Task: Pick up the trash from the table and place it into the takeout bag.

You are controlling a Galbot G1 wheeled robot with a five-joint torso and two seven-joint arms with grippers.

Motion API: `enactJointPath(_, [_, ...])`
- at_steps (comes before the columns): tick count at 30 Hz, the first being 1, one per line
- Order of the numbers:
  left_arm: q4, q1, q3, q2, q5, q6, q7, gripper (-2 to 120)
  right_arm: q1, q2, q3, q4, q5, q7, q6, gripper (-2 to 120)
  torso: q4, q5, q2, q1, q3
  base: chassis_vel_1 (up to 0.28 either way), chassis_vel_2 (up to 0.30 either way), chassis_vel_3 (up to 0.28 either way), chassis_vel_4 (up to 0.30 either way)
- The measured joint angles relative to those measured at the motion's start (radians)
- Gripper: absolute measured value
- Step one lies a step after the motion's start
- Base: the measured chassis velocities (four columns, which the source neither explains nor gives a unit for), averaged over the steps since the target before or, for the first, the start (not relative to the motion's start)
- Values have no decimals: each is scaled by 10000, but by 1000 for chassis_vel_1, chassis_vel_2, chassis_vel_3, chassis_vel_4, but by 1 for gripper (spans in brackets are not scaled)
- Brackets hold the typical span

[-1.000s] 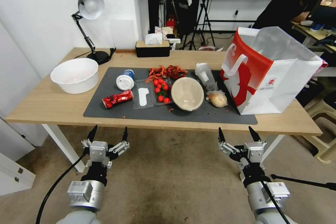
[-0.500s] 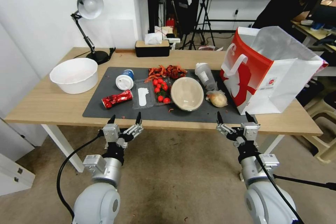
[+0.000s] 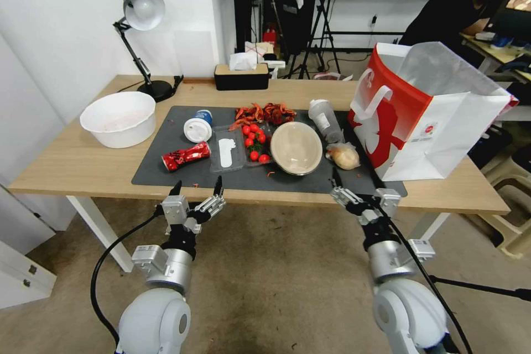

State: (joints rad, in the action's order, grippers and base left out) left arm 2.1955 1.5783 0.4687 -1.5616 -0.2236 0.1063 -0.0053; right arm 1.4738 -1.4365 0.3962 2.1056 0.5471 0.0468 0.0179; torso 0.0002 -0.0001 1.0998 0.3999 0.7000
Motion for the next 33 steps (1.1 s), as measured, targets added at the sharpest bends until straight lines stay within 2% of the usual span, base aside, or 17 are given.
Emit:
enactJointPath(7, [-270, -212, -49, 176, 2, -50, 25, 100, -345, -435, -761, -537, 2162, 102, 76, 100, -3, -1, 1, 0, 0, 0, 0, 0, 0])
enactJointPath(18, [-378, -208, -27, 172, 4, -202, 32, 100, -972, -790, -1004, -992, 3378, 319, 456, 100, -2, 1, 2, 0, 0, 0, 0, 0, 0])
enactJointPath(27, [-484, -229, -19, 165, 20, -301, 38, 100, -1365, -944, -1045, -1121, 3671, 639, 674, 98, -3, 0, 2, 0, 0, 0, 0, 0, 0])
enactJointPath(31, [-529, -245, -9, 165, 22, -384, 39, 100, -1501, -1005, -1105, -1198, 3685, 835, 760, 86, -2, 1, 2, 0, 0, 0, 0, 0, 0])
enactJointPath(33, [-545, -249, -2, 172, 21, -437, 40, 100, -1557, -1058, -1154, -1238, 3682, 924, 808, 75, -2, 1, 1, 0, 0, 0, 0, 0, 0])
